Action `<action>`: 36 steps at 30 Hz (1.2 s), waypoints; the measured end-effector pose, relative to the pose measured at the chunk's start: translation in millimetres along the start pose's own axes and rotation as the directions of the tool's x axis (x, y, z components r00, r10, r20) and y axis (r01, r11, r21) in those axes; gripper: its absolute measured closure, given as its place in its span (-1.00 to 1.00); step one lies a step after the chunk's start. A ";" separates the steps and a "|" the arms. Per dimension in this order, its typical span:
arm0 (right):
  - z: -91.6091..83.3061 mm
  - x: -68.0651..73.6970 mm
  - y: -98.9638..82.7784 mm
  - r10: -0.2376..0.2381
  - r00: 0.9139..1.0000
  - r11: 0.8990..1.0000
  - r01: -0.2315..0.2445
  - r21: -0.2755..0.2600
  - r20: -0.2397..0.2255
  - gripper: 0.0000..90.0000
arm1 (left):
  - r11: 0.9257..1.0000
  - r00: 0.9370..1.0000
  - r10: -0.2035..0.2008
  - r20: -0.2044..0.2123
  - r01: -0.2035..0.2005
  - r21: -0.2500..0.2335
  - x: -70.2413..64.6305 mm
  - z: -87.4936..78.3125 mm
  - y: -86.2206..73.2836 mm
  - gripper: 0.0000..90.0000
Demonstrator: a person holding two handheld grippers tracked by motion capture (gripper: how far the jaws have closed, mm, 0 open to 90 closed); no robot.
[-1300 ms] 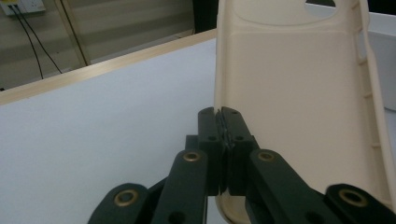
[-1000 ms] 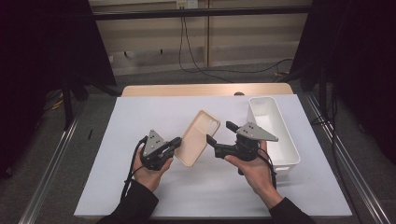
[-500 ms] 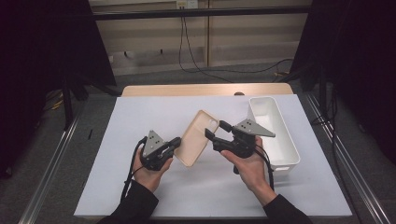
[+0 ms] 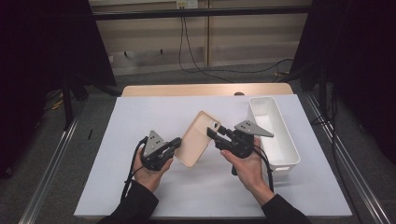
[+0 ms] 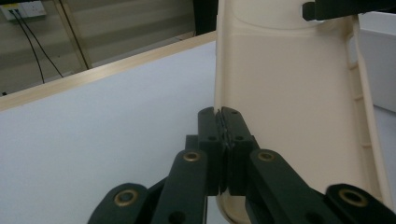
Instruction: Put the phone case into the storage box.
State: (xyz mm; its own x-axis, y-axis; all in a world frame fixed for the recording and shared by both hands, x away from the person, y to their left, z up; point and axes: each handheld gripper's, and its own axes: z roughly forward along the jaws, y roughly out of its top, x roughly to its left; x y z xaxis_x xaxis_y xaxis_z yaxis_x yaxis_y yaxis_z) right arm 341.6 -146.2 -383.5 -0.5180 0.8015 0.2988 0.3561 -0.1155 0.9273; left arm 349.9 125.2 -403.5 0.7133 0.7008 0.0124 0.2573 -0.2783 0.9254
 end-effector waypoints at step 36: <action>-5.4 0.8 0.5 -0.009 0.999 0.998 0.006 -0.060 -0.045 0.81 | 1.000 0.997 -0.019 0.073 0.018 0.022 -1.6 6.9 -8.1 0.88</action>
State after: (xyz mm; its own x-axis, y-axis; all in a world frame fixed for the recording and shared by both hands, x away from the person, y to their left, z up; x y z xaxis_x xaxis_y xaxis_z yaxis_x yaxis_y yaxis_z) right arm 337.2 -148.7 -381.6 -0.5554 0.7754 0.3003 0.3057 -0.1454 0.9409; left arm 351.2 121.9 -413.6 0.7541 0.6559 -0.0331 0.2841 -0.2804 0.9169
